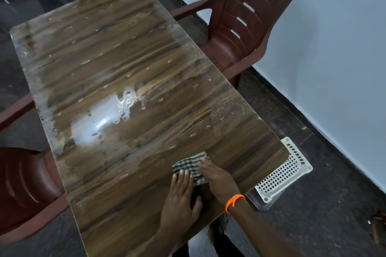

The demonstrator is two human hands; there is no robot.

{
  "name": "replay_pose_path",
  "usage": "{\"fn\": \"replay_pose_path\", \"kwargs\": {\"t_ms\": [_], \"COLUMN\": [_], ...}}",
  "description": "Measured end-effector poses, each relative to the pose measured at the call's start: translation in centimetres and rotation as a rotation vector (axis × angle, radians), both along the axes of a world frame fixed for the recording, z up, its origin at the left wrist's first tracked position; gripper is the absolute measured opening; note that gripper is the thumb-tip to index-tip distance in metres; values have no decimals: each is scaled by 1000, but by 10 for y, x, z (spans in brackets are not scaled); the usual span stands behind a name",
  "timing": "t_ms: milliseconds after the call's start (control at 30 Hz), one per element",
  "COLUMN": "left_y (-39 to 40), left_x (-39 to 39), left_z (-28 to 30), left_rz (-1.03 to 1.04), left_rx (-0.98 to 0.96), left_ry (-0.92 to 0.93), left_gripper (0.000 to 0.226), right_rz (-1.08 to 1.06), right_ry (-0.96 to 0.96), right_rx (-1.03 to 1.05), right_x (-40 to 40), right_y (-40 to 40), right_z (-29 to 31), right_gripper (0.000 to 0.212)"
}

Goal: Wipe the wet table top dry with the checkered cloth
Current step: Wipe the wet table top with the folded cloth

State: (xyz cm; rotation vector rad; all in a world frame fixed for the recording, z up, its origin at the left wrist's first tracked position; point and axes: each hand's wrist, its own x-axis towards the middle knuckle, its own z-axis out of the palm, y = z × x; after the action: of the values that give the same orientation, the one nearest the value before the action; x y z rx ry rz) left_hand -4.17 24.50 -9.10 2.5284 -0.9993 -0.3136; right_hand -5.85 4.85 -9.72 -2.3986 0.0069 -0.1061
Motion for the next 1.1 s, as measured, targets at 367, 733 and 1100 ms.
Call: {"fn": "replay_pose_path", "kwargs": {"t_ms": [367,733,1100], "left_y": [-120,-79,-216], "left_x": [78,27,102], "left_z": [5,13,14], "left_rz": [-157,-147,-121], "left_rx": [35,91,82], "left_ry": [-78,-70,-89], "left_gripper": [61,62,67], "right_rz": [-308,-88,-415], "right_ry": [20,-22,-35], "right_rx": [-47,24,1], "right_x": [46,-9,59], "right_y": [-97,-79,-177], "right_z": [6,3,9], "right_gripper": [39,49,38]}}
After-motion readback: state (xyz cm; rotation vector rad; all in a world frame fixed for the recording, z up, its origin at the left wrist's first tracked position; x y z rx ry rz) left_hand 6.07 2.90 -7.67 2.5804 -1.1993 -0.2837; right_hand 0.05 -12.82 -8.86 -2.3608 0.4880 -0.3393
